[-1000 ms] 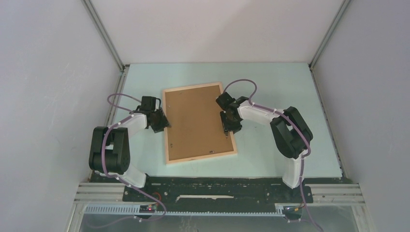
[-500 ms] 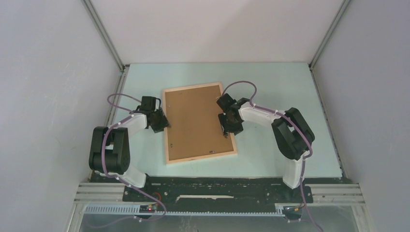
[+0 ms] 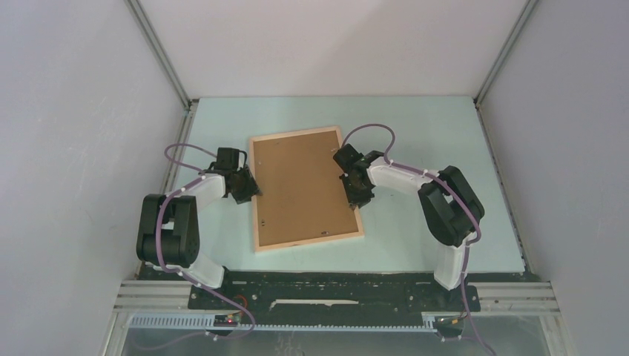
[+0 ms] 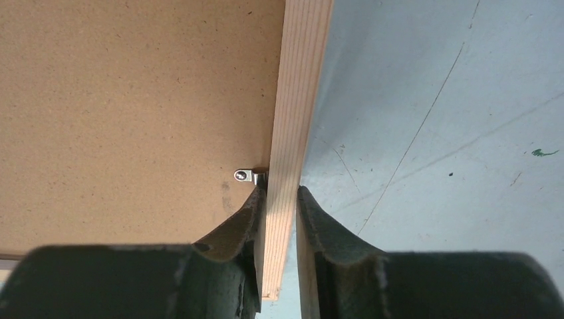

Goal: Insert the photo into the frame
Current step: Install the photo frame at the center of the board.

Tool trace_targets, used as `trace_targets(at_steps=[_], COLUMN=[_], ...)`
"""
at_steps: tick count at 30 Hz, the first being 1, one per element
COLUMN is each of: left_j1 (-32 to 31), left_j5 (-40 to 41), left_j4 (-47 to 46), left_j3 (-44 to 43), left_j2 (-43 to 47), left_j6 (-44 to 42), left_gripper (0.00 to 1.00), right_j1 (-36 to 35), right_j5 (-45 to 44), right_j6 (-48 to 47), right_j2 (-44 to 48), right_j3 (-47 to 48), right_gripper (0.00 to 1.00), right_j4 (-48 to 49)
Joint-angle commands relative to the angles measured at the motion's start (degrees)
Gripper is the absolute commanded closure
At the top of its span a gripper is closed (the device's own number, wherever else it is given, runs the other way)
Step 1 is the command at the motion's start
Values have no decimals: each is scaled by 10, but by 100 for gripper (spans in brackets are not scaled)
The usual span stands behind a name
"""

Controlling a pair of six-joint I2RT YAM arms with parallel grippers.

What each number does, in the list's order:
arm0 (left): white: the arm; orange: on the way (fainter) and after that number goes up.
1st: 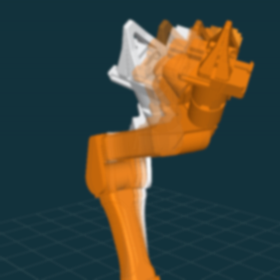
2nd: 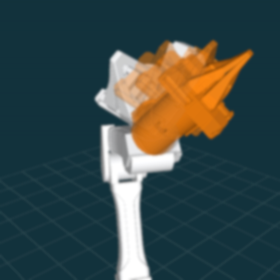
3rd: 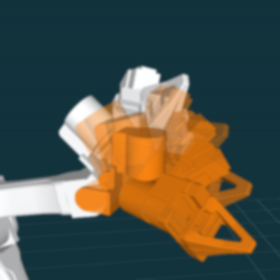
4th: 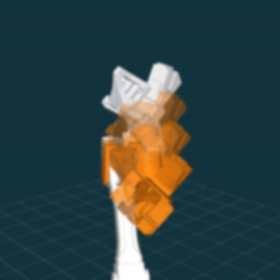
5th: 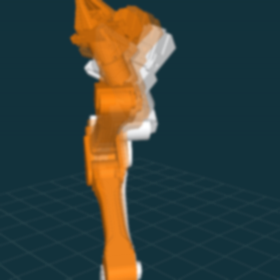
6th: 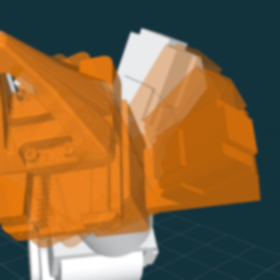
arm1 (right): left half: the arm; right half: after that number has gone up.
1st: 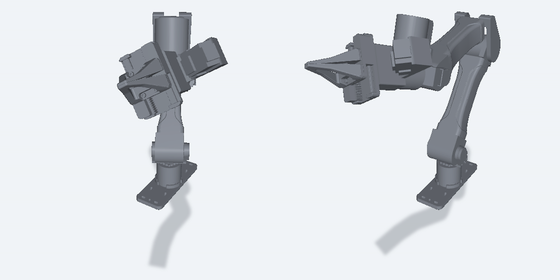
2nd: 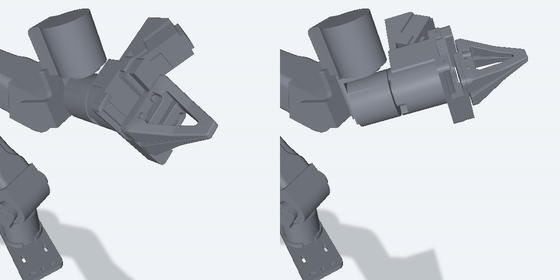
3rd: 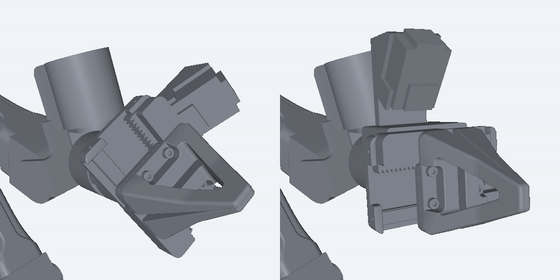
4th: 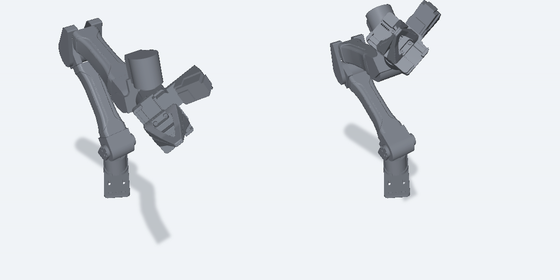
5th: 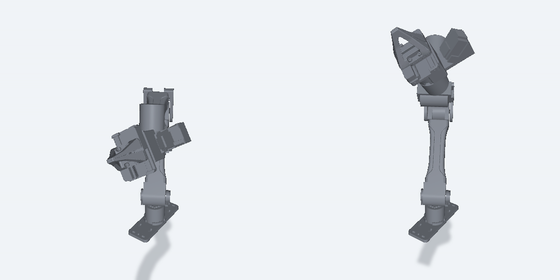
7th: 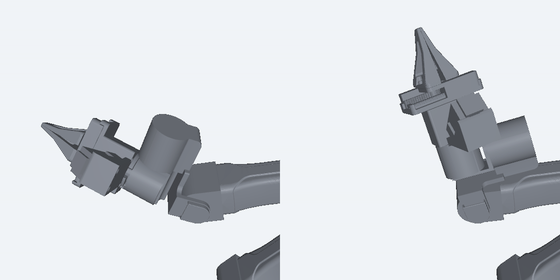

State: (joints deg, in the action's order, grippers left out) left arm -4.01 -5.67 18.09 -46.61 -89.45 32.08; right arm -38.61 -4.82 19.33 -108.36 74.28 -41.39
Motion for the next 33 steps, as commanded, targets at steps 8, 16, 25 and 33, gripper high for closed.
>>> trace_targets(at_steps=[8,16,25,33], left_j1=[-6,-9,-24,-39], left_j5=[-12,-32,-43,-49], left_j4=[25,14,6,2], left_j3=[17,24,20,15], left_j2=[20,28,21,4], left_j6=[7,6,9,6], left_gripper=[56,53,51,53], right_j1=[-8,42,113,148], right_j5=[0,134,181,202], right_j6=[-34,-2,12,9], right_j2=[43,88,91,-5], right_j3=[-10,-48,-82,1], right_gripper=[58,44,38,35], right_j4=[3,73,141,178])
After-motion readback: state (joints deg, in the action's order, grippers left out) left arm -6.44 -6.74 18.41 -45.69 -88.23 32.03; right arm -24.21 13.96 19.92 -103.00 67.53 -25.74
